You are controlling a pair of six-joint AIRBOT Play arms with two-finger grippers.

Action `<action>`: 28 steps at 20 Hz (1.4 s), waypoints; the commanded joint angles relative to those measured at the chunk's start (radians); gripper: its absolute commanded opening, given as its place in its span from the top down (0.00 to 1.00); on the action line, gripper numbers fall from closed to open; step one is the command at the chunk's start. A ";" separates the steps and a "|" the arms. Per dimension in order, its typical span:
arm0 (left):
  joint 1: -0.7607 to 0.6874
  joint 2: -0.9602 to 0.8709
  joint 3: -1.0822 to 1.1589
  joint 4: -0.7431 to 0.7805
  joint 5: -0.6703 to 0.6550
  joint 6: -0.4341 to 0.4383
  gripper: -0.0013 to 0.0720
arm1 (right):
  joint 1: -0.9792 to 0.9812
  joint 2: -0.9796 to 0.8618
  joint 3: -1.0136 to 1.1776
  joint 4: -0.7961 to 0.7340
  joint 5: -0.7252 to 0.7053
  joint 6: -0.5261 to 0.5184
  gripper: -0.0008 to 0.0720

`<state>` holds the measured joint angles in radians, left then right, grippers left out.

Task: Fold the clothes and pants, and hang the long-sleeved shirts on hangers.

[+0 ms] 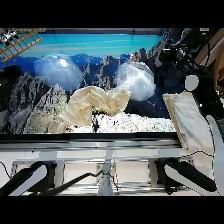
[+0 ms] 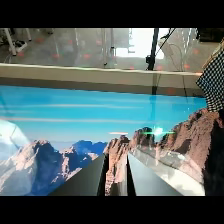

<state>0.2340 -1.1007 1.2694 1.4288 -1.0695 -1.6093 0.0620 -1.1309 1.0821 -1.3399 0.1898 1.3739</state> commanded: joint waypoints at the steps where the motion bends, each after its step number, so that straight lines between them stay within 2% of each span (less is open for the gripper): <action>1: 0.001 0.000 0.000 0.000 0.007 -0.003 0.96 | 0.001 0.001 0.000 0.000 0.000 0.000 0.76; 4: -0.002 -0.012 0.000 -0.026 0.079 -0.007 0.96 | 0.001 0.001 0.000 0.018 0.000 0.005 0.76; 8: -0.002 -0.044 -0.002 -0.144 0.028 -0.010 0.96 | 0.003 0.006 0.000 0.281 0.002 0.031 0.76; 9: -0.002 -0.060 -0.002 -0.168 -0.018 -0.005 0.89 | 0.003 0.010 0.000 0.315 0.066 0.029 0.76; 10: -0.003 -0.078 -0.002 -0.179 -0.053 0.010 0.53 | 0.003 0.011 0.000 0.317 0.140 0.029 0.76; 11: -0.005 -0.101 -0.002 -0.182 -0.099 0.016 0.08 | 0.003 0.009 0.000 0.315 0.250 0.027 0.80; 12: -0.010 -0.122 -0.002 -0.181 -0.136 0.018 0.00 | 0.003 0.002 0.000 0.311 0.385 0.018 0.79; 13: -0.021 -0.145 -0.002 -0.184 -0.190 0.053 0.00 | 0.003 -0.010 -0.001 0.312 0.532 0.018 0.78; 14: -0.035 -0.167 -0.003 -0.199 -0.264 0.154 0.00 | 0.010 -0.034 -0.004 0.318 0.680 0.008 0.66; 15: -0.052 -0.183 -0.012 -0.233 -0.320 0.255 0.00 | 0.016 -0.061 -0.015 0.336 0.786 -0.032 0.41; 16: -0.071 -0.188 -0.037 -0.272 -0.340 0.302 0.02 | 0.020 -0.094 -0.037 0.385 0.866 -0.085 0.38; 18: -0.126 -0.172 -0.137 -0.304 -0.320 0.320 0.13 | 0.019 -0.158 -0.090 0.535 0.943 -0.167 0.38; 20: -0.185 -0.140 -0.282 -0.309 -0.273 0.315 0.13 | 0.019 -0.209 -0.120 0.623 0.953 -0.172 0.38; 23: -0.220 -0.081 -0.480 -0.393 -0.187 0.316 0.13 | 0.039 -0.242 -0.124 0.660 1.006 -0.181 0.38; 25: -0.224 -0.063 -0.550 -0.397 -0.155 0.317 0.12 | 0.065 -0.254 -0.125 0.653 0.986 -0.177 0.38; 28: -0.228 -0.064 -0.591 -0.398 -0.118 0.316 0.12 | 0.057 -0.283 -0.124 0.590 0.875 -0.063 0.38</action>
<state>0.0174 -1.1755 0.7475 1.0519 -1.2331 -1.3006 0.1154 -1.3869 0.9615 -0.7216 1.1202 1.2373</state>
